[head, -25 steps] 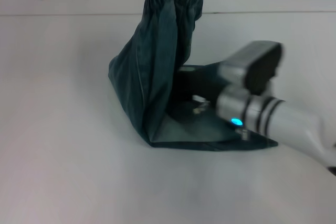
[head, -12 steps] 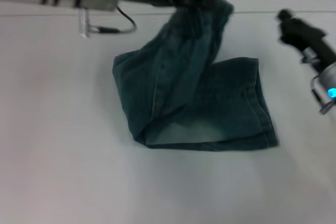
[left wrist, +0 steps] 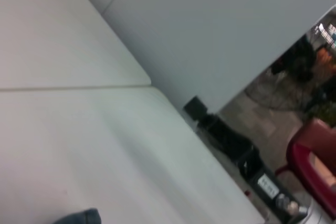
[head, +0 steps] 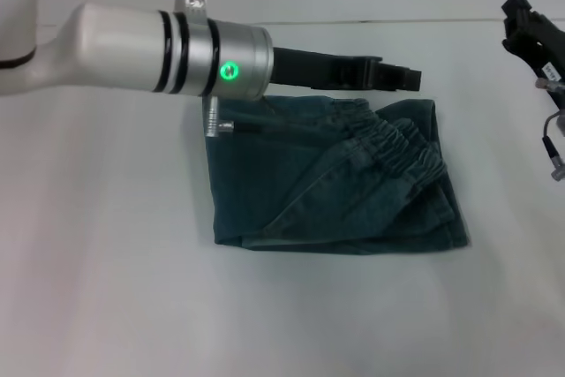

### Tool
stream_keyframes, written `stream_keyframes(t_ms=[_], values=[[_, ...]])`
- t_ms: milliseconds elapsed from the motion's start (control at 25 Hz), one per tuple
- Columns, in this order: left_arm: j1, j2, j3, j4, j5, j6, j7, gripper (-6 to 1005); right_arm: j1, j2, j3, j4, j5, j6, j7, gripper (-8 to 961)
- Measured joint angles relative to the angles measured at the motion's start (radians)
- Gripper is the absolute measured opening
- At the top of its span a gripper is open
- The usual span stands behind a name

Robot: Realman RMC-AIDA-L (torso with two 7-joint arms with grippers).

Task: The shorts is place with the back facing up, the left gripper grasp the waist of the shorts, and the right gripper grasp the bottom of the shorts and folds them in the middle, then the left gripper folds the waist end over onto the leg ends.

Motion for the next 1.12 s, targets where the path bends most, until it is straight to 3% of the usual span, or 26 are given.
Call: stream_keyframes(t_ms=[120,320,440,640,760,880,1120], values=[[0.063,0.005,-0.003,0.046,-0.067,0.040,0.045,116,0.002,-0.002,-0.074,-0.014,-0.001,-0.006,0.050,51],[0.231,0.008,-0.005,0.153,-0.215,0.129,0.149,337,-0.002,-0.006,-0.321,-0.183,-0.038,-0.092,0.333,73],[0.336,0.015,-0.016,0.207,-0.252,0.184,0.229,591,-0.021,-0.008,-0.449,-0.311,-0.079,-0.192,0.518,122],[0.444,0.031,-0.100,0.233,-0.247,0.301,0.330,824,-0.059,-0.026,-0.634,-0.548,-0.203,-0.386,0.756,204],[0.491,0.047,-0.140,0.239,-0.202,0.381,0.382,886,-0.091,-0.047,-0.719,-0.719,-0.353,-0.554,0.885,284],[0.526,0.053,-0.175,0.271,-0.119,0.434,0.392,947,-0.110,-0.050,-0.730,-0.780,-0.423,-0.609,0.937,427],[0.563,0.049,-0.212,0.321,0.008,0.469,0.388,947,-0.185,-0.054,-0.724,-0.833,-0.470,-0.656,0.962,677]])
